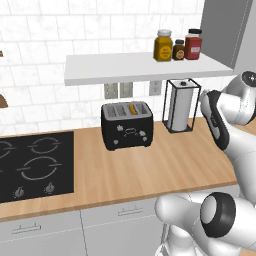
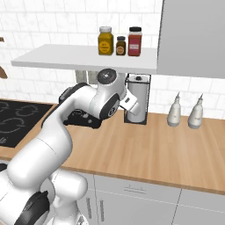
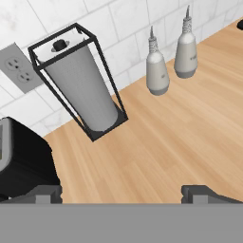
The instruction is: Start the toaster. Once the lever pops up, take the bread to the plate on the dining counter.
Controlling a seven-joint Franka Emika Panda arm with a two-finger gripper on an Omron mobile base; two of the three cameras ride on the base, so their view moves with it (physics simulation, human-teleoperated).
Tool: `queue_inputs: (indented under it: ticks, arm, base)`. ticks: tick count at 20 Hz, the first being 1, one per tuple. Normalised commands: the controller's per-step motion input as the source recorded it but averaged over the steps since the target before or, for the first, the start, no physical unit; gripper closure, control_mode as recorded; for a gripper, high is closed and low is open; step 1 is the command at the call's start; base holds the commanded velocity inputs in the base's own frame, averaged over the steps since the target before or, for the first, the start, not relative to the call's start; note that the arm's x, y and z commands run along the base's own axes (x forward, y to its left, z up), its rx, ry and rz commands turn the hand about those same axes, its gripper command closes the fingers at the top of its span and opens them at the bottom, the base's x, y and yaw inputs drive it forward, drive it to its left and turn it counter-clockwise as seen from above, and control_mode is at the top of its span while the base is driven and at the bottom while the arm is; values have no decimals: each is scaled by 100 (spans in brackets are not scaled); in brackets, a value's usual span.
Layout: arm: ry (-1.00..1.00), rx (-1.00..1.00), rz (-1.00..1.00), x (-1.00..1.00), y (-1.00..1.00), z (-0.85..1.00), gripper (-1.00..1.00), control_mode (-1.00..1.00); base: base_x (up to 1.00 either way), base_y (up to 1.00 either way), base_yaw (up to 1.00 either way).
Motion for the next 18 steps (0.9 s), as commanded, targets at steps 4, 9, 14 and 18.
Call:
queue_inputs:
  ticks: [4,9,14,18]
  arm:
    - [0,0,0,0,0,0,-100,-100]
    - [0,0,0,0,0,0,-100,-100]
    - [0,0,0,0,0,0,-100,-100]
    - [0,0,0,0,0,0,-100,-100]
  base:
    - [0,0,0]
    - [0,0,0]
    - [0,0,0]
    - [0,0,0]
